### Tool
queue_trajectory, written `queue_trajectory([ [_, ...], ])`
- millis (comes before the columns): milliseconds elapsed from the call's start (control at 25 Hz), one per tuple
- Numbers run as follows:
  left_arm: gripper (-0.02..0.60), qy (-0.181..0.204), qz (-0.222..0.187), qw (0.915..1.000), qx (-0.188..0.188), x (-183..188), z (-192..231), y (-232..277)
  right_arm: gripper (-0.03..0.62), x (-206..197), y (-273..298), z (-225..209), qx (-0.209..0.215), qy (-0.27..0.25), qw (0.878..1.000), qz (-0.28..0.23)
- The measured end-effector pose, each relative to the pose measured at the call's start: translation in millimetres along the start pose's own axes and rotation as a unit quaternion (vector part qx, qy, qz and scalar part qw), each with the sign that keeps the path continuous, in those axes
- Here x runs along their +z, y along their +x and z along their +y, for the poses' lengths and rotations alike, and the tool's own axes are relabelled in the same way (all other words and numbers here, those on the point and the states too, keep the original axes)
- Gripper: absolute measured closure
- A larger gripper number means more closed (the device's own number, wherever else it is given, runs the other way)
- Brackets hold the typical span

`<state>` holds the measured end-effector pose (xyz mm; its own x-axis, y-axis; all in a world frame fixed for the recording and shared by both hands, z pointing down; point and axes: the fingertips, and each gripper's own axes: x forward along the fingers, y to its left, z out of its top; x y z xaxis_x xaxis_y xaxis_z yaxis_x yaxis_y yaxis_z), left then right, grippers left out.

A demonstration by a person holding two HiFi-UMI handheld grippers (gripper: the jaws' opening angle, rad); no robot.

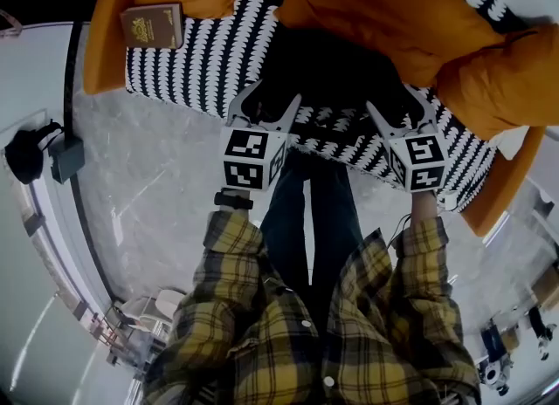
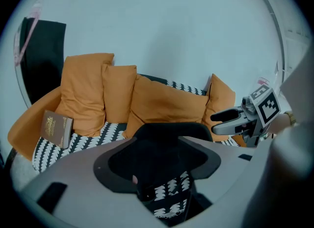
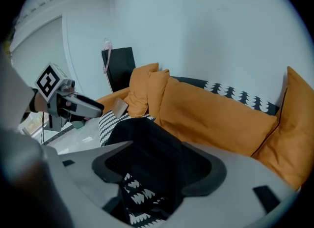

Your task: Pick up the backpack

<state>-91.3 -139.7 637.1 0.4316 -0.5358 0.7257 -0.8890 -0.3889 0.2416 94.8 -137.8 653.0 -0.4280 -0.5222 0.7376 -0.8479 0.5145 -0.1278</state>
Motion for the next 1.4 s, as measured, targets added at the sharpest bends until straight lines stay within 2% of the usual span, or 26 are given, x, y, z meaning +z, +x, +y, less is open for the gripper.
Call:
queue_trajectory([
  [480, 0.298, 0.017, 0.053, 0.9982, 0.022, -45.1, 29.4, 43.1, 0.260, -33.5, 37.3, -28.6, -0.026, -0.021, 0.999, 0.031],
  [680, 0.282, -0.001, 0.078, 0.9967, 0.023, -68.4, 40.0, 65.0, 0.255, -48.6, 52.1, -40.8, -0.029, -0.022, 0.998, 0.048],
  [840, 0.279, -0.014, 0.094, 0.9951, 0.024, -85.9, 49.2, 79.0, 0.255, -62.7, 64.2, -46.1, -0.028, -0.026, 0.997, 0.067],
  [1040, 0.275, -0.010, 0.120, 0.9925, 0.017, -104.1, 55.8, 95.6, 0.255, -78.5, 82.4, -49.3, -0.014, -0.025, 0.996, 0.088],
  [1400, 0.275, 0.003, 0.136, 0.9907, 0.010, -112.2, 57.0, 119.3, 0.255, -99.5, 102.8, -49.9, 0.000, -0.025, 0.994, 0.106],
])
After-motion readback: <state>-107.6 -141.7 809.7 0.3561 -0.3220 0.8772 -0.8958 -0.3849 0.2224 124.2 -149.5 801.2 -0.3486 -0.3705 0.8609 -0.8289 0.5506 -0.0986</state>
